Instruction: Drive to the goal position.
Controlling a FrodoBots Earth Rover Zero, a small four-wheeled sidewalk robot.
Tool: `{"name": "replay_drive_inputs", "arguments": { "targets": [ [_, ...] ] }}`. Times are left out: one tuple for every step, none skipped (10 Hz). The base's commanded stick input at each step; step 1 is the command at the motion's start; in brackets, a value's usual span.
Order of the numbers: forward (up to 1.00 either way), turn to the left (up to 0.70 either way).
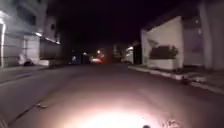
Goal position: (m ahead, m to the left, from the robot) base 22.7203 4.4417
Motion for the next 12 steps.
{"name": "replay_drive_inputs", "arguments": {
  "targets": [
    [0.7,0.0],
    [0.7,0.0],
    [0.7,0.0],
    [0.7,0.0],
    [0.7,0.0],
    [0.7,0.0],
    [0.7,0.0],
    [0.7,-0.35],
    [0.7,-0.35],
    [0.7,-0.35],
    [0.7,-0.35],
    [0.7,-0.35]
  ]
}}
